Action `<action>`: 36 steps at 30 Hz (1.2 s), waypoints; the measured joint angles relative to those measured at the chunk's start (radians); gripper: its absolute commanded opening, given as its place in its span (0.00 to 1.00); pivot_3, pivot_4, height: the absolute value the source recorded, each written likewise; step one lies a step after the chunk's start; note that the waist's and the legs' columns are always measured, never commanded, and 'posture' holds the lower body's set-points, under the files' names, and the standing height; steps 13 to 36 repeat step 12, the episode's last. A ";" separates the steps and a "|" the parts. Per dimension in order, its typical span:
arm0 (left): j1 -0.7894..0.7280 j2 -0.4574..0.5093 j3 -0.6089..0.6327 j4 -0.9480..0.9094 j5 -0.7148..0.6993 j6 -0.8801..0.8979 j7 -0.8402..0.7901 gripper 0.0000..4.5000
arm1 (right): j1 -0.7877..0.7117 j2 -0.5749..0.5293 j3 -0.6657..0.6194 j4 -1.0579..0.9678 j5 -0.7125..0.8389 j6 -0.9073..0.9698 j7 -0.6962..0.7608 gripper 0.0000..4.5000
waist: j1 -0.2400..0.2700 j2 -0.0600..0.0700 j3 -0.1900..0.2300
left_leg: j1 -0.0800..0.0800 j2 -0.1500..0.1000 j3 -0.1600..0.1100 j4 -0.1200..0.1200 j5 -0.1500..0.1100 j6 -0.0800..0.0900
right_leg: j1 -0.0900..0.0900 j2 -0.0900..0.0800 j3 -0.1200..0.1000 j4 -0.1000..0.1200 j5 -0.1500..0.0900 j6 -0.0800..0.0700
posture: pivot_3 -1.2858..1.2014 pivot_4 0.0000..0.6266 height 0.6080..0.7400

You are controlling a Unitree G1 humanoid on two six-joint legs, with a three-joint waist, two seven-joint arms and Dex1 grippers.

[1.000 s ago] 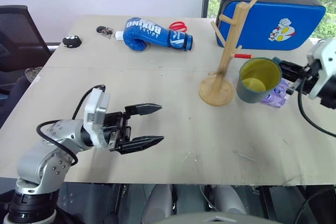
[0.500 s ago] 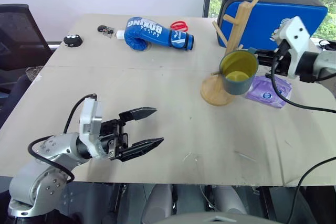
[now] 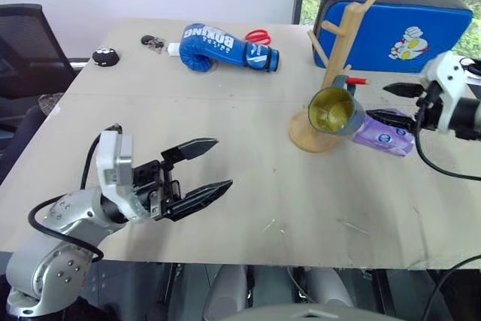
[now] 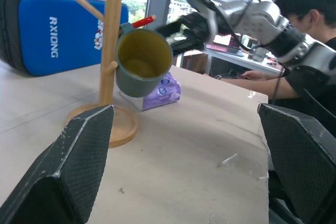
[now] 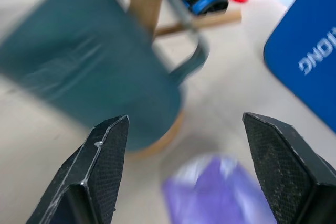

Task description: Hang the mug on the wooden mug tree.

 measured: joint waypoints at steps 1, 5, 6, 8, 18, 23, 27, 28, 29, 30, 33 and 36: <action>-0.009 -0.003 -0.006 0.012 0.010 0.001 0.015 1.00 | 0.061 0.000 -0.058 -0.033 0.024 0.006 0.001 0.77 | 0.000 0.000 0.000 | 0.000 0.000 0.000 0.000 0.000 0.000 | 0.000 0.000 0.000 0.000 0.000 0.000 | 0.52 0.24 1.00; 0.011 -0.017 -0.030 0.087 0.124 -0.016 0.080 1.00 | 0.303 0.028 -0.229 -0.118 0.049 -0.022 0.020 0.77 | 0.004 -0.001 -0.001 | 0.002 0.000 -0.002 0.000 0.000 0.000 | 0.002 0.001 -0.001 0.001 -0.001 -0.001 | 0.52 0.24 1.00; 0.028 -0.016 -0.035 0.123 0.161 -0.016 0.090 1.00 | 0.396 0.054 -0.282 -0.135 0.053 -0.034 0.025 0.77 | 0.006 -0.001 -0.001 | 0.002 0.000 -0.002 0.000 0.000 0.000 | 0.002 0.001 -0.001 0.001 -0.001 -0.001 | 0.52 0.24 1.00; 0.061 -0.017 -0.040 0.172 0.228 -0.047 0.085 1.00 | 0.544 0.107 -0.350 -0.143 0.026 -0.107 0.031 0.77 | 0.006 -0.001 -0.001 | 0.001 0.000 -0.001 0.000 0.000 0.000 | 0.001 0.001 0.000 0.001 -0.001 -0.001 | 0.52 0.24 1.00; 0.093 -0.019 -0.047 0.250 0.309 -0.101 0.052 1.00 | 0.713 0.183 -0.378 -0.126 -0.056 -0.282 0.039 0.77 | -0.006 -0.001 -0.001 | 0.003 0.000 0.002 0.000 0.000 0.000 | 0.001 0.001 0.002 0.000 -0.002 0.002 | 0.52 0.24 1.00; 0.093 -0.019 -0.047 0.250 0.309 -0.101 0.052 1.00 | 0.713 0.183 -0.378 -0.126 -0.056 -0.282 0.039 0.77 | -0.006 -0.001 -0.001 | 0.003 0.000 0.002 0.000 0.000 0.000 | 0.001 0.001 0.002 0.000 -0.002 0.002 | 0.52 0.24 1.00; 0.093 -0.019 -0.047 0.250 0.309 -0.101 0.052 1.00 | 0.713 0.183 -0.378 -0.126 -0.056 -0.282 0.039 0.77 | -0.006 -0.001 -0.001 | 0.003 0.000 0.002 0.000 0.000 0.000 | 0.001 0.001 0.002 0.000 -0.002 0.002 | 0.52 0.24 1.00; 0.093 -0.019 -0.047 0.250 0.309 -0.101 0.052 1.00 | 0.713 0.183 -0.378 -0.126 -0.056 -0.282 0.039 0.77 | -0.006 -0.001 -0.001 | 0.003 0.000 0.002 0.000 0.000 0.000 | 0.001 0.001 0.002 0.000 -0.002 0.002 | 0.52 0.24 1.00; 0.093 -0.019 -0.047 0.250 0.309 -0.101 0.052 1.00 | 0.713 0.183 -0.378 -0.126 -0.056 -0.282 0.039 0.77 | -0.006 -0.001 -0.001 | 0.003 0.000 0.002 0.000 0.000 0.000 | 0.001 0.001 0.002 0.000 -0.002 0.002 | 0.52 0.24 1.00; 0.093 -0.019 -0.047 0.250 0.309 -0.101 0.052 1.00 | 0.713 0.183 -0.378 -0.126 -0.056 -0.282 0.039 0.77 | -0.006 -0.001 -0.001 | 0.003 0.000 0.002 0.000 0.000 0.000 | 0.001 0.001 0.002 0.000 -0.002 0.002 | 0.52 0.24 1.00; 0.093 -0.019 -0.047 0.250 0.309 -0.101 0.052 1.00 | 0.713 0.183 -0.378 -0.126 -0.056 -0.282 0.039 0.77 | -0.006 -0.001 -0.001 | 0.003 0.000 0.002 0.000 0.000 0.000 | 0.001 0.001 0.002 0.000 -0.002 0.002 | 0.52 0.24 1.00; 0.093 -0.019 -0.047 0.250 0.309 -0.101 0.052 1.00 | 0.713 0.183 -0.378 -0.126 -0.056 -0.282 0.039 0.77 | -0.006 -0.001 -0.001 | 0.003 0.000 0.002 0.000 0.000 0.000 | 0.001 0.001 0.002 0.000 -0.002 0.002 | 0.52 0.24 1.00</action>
